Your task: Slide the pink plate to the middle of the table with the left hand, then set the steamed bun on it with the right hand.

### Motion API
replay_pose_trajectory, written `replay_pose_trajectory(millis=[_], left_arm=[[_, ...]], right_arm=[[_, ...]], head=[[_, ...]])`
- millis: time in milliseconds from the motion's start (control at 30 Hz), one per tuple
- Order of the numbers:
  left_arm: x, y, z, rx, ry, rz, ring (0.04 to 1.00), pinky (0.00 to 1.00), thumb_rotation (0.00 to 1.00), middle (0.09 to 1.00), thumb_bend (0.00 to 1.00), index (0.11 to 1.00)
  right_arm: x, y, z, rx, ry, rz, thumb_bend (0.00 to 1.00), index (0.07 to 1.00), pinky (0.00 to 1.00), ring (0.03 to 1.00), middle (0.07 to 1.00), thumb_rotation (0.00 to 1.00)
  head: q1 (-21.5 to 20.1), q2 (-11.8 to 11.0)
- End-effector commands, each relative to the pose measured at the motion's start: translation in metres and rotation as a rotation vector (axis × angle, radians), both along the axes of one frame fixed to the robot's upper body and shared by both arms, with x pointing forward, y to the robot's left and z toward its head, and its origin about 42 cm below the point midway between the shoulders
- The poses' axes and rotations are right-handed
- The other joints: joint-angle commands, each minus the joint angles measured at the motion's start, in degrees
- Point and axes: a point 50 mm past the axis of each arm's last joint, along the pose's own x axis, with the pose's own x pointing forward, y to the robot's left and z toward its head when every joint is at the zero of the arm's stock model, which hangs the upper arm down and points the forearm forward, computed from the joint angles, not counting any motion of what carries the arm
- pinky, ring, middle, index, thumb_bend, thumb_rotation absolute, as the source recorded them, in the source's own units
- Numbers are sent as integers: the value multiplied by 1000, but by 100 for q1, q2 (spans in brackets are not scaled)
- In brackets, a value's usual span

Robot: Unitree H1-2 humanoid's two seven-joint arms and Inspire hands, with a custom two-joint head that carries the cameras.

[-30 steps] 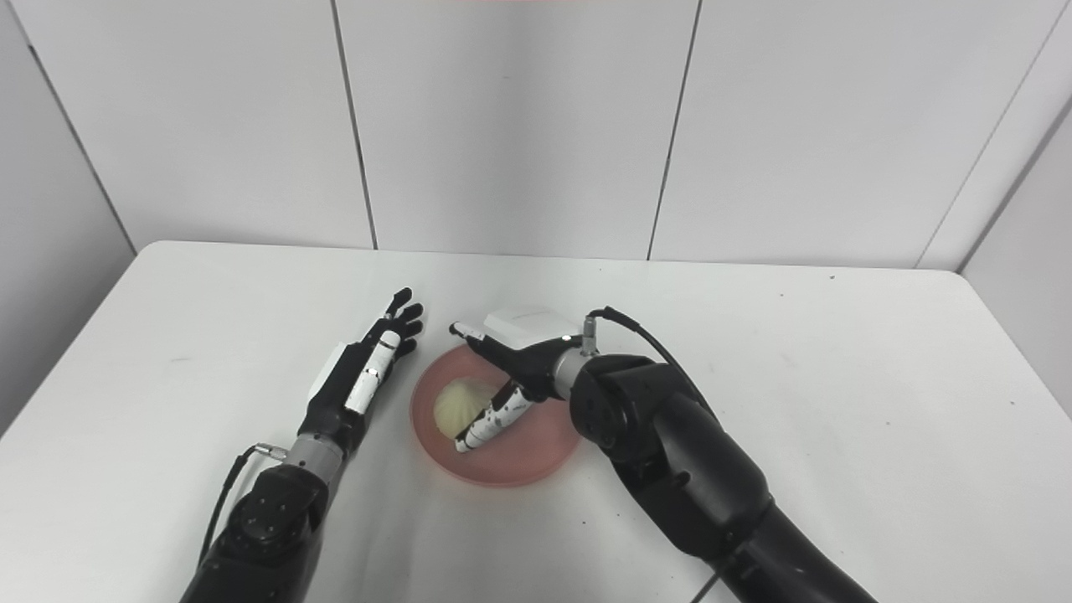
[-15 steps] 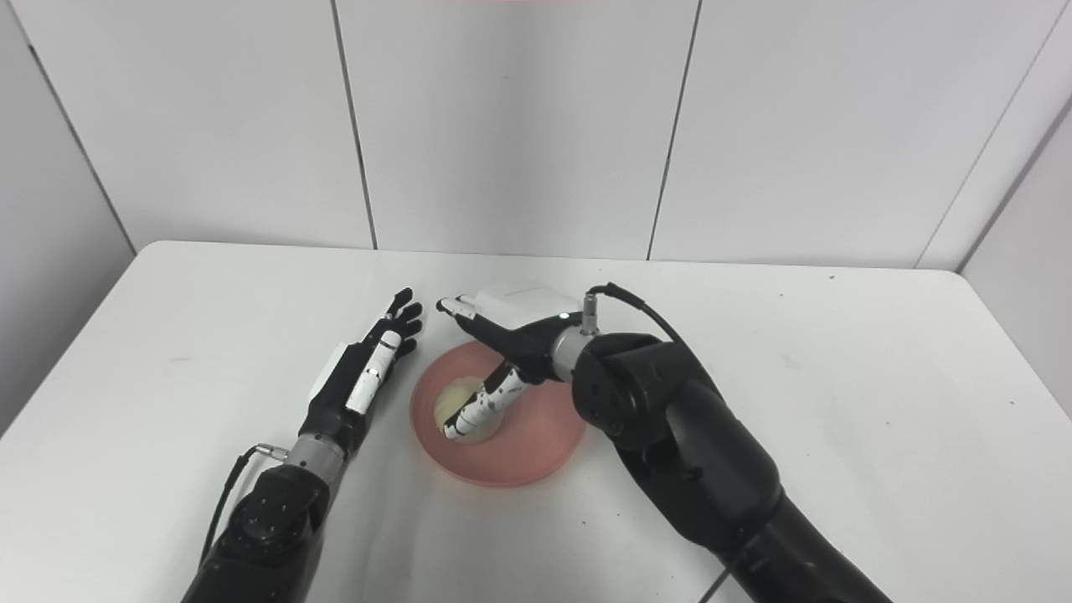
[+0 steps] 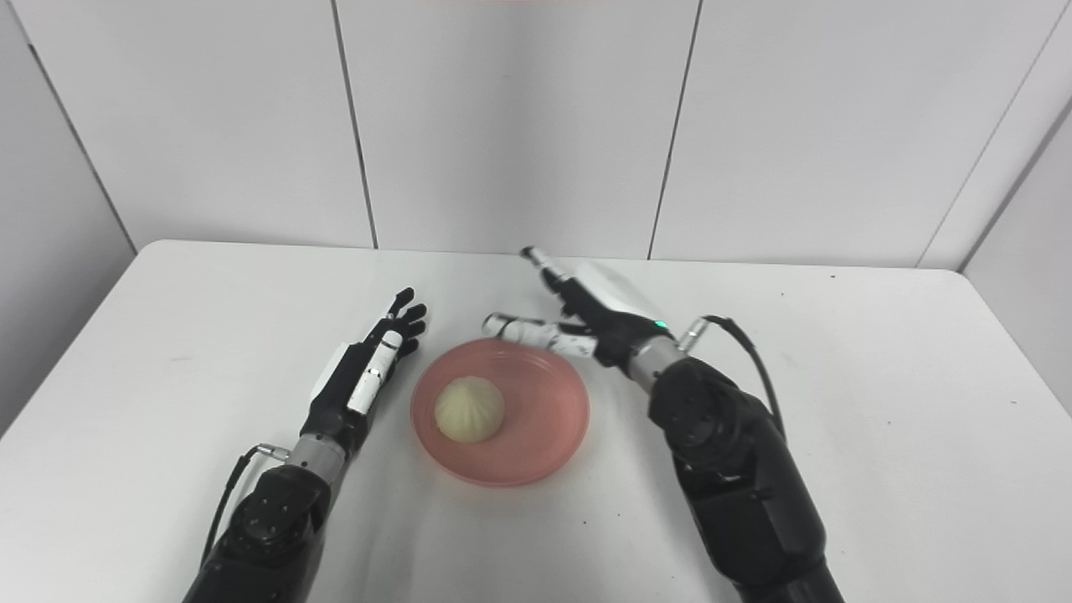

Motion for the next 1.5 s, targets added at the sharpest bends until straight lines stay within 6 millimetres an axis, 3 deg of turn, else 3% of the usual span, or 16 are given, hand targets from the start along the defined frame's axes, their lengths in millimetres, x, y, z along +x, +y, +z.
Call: replay_pose_trajectory(millis=[0, 67, 200, 500, 767, 967, 1467], left_arm=[[-31, -5, -47, 6, 170, -14, 945, 931, 1000, 954, 383, 965], [-31, -4, -47, 5, 167, -11, 947, 931, 1000, 958, 383, 969], [-32, -2, -46, -1, 167, 2, 948, 930, 1000, 960, 401, 968], [-35, 1, -45, -29, 159, 26, 956, 949, 1000, 972, 397, 980], [-45, 5, -34, -44, 137, 70, 996, 998, 1000, 1000, 389, 1000], [-58, 9, -30, -70, 134, 101, 1000, 1000, 1000, 1000, 415, 1000], [-88, 19, -26, -112, 140, 148, 998, 999, 1000, 1000, 359, 1000]], right_arm=[[-1, 5, 26, 150, -170, -5, 898, 1000, 909, 995, 1000, 1000], [-3, 2, 24, 317, -177, -40, 826, 1000, 981, 1000, 1000, 1000], [1, -3, 19, 555, -166, -48, 640, 1000, 999, 1000, 1000, 1000], [0, -19, -7, 729, -64, -154, 379, 1000, 1000, 1000, 1000, 1000], [-11, -27, -57, 764, 39, -156, 303, 1000, 1000, 1000, 1000, 1000], [-27, -22, -74, 772, 117, -202, 293, 1000, 1000, 1000, 1000, 1000], [-51, -9, -106, 801, 174, -211, 244, 1000, 1000, 1000, 1000, 1000]], head=[[-13, -2], [-23, -5], [-78, -16], [-81, -32], [-56, -19], [-32, -6], [147, -33]])
